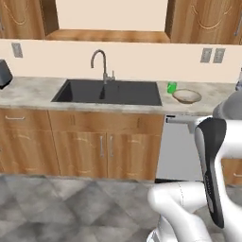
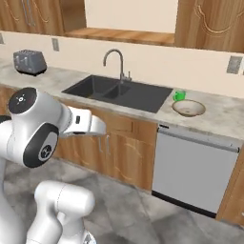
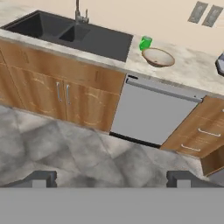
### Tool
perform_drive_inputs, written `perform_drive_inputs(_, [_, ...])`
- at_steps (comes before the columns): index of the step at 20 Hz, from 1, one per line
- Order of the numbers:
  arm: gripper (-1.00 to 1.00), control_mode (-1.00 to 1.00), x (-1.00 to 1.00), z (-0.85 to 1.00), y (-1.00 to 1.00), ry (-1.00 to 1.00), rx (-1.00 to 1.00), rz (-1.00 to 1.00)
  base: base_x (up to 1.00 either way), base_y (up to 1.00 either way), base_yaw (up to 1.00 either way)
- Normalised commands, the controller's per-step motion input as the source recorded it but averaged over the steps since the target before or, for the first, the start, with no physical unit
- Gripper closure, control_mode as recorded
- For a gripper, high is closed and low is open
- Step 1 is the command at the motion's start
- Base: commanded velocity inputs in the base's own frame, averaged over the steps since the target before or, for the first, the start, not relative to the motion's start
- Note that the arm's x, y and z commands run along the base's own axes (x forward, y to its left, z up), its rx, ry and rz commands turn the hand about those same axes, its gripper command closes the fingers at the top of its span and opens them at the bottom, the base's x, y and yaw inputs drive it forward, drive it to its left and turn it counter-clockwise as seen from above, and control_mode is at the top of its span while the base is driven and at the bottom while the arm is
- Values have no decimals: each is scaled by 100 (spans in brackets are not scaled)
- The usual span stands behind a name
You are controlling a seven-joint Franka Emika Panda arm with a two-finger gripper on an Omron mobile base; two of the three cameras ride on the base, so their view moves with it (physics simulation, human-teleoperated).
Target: Clear the mugs and bowl far away from the sink.
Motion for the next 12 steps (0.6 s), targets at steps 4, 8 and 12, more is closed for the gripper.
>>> perform_drive_inputs(4, [-100, 100, 0, 0, 0, 0, 0, 0, 72, 0, -29])
perform_drive_inputs(8, [-100, 100, 0, 0, 0, 0, 0, 0, 100, -49, 7])
perform_drive_inputs(12, [-100, 100, 0, 0, 0, 0, 0, 0, 79, -50, -1])
